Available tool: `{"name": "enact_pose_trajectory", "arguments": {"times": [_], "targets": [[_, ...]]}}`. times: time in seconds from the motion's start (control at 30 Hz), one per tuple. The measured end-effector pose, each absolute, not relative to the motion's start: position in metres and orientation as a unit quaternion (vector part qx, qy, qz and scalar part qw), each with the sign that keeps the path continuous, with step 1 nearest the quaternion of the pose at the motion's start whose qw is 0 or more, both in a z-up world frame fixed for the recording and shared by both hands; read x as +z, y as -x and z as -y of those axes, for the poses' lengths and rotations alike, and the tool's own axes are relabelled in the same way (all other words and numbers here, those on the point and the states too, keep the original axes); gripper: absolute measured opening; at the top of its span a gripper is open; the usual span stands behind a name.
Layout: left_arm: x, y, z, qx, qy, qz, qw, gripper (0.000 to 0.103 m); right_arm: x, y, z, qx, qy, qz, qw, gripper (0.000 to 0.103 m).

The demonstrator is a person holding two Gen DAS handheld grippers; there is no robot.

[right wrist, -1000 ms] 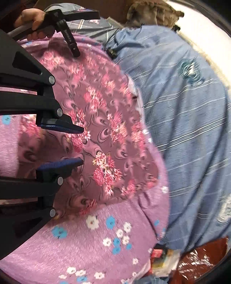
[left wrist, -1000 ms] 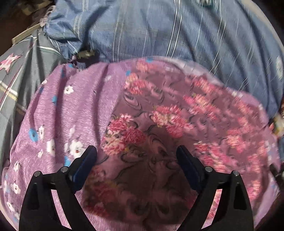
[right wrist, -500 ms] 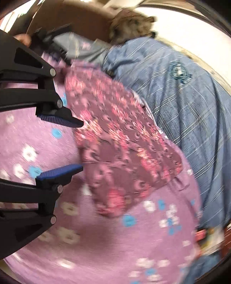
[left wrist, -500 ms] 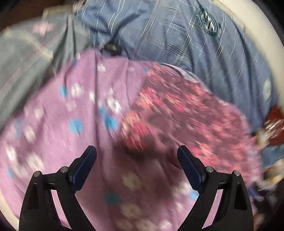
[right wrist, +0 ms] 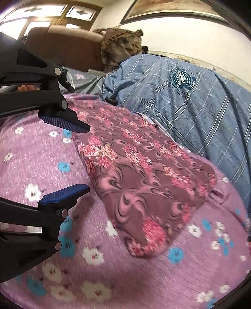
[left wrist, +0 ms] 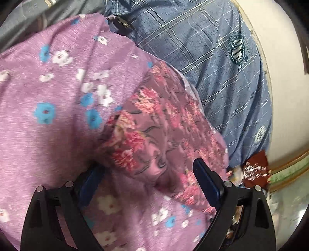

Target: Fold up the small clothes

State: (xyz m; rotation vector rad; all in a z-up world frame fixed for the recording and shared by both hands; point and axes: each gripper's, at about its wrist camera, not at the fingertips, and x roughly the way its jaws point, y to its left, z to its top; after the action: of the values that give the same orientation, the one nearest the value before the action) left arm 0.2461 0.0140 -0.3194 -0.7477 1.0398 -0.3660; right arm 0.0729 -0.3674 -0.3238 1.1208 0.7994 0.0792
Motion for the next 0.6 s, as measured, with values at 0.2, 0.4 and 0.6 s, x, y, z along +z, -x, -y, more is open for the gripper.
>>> {"name": "enact_pose_trajectory", "arguments": {"times": [0.2, 0.4, 0.6], "targets": [[-0.309, -0.25, -0.004, -0.198, 0.377, -0.446, 0.787, 0.073, -0.349, -0.089, 0.376, 0.03, -0.585, -0.364, 0.724, 0.063], [-0.302, -0.261, 0.016, -0.197, 0.344, -0.429, 0.812, 0.074, -0.356, -0.103, 0.392, 0.012, -0.618, -0.337, 0.71, 0.061], [-0.32, -0.27, 0.02, -0.17, 0.356, -0.447, 0.803, 0.063, -0.352, -0.122, 0.397, -0.01, -0.594, -0.33, 0.734, 0.058]]}}
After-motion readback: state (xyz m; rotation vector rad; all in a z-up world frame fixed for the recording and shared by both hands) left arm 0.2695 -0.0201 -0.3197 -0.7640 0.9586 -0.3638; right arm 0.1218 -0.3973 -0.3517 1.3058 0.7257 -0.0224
